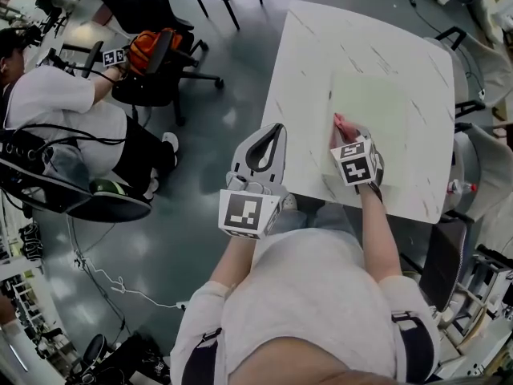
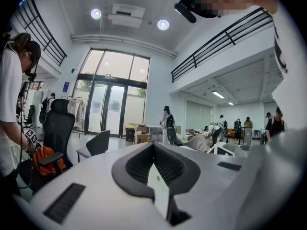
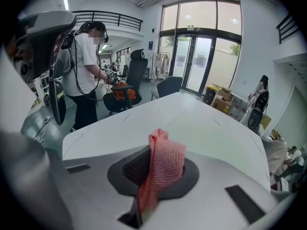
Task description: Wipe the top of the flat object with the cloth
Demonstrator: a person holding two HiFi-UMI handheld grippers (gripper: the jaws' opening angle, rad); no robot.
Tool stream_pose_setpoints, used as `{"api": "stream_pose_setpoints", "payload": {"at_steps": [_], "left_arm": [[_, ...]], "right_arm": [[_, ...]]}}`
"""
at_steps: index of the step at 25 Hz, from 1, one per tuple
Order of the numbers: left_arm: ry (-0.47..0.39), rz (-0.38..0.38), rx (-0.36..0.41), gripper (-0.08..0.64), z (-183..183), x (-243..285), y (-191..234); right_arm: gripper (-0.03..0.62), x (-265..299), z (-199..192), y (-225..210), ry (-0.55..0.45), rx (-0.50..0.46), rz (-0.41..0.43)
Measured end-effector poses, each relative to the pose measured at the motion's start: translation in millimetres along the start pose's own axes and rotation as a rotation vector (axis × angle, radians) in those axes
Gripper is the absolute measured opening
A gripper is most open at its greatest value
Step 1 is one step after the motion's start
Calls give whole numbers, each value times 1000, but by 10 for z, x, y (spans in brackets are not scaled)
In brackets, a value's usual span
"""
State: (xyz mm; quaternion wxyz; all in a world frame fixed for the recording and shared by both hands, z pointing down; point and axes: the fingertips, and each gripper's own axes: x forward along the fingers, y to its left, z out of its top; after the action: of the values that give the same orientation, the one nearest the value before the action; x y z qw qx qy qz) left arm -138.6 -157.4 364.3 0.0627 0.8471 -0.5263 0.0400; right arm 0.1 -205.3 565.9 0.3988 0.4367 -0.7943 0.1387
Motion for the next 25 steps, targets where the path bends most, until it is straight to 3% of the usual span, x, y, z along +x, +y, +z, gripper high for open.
{"api": "stream_pose_setpoints", "payload": {"at_steps": [11, 21, 25], "left_arm": [[-12, -27, 9, 15, 22, -195, 94], [-21, -96, 14, 15, -32, -244, -130], [-17, -88, 31, 15, -28, -261, -194]], "right_arm": [[31, -84, -32, 246, 1, 7, -11], [31, -221, -245, 367, -7, 39, -21], [31, -241, -277, 299, -9, 51, -20]]}}
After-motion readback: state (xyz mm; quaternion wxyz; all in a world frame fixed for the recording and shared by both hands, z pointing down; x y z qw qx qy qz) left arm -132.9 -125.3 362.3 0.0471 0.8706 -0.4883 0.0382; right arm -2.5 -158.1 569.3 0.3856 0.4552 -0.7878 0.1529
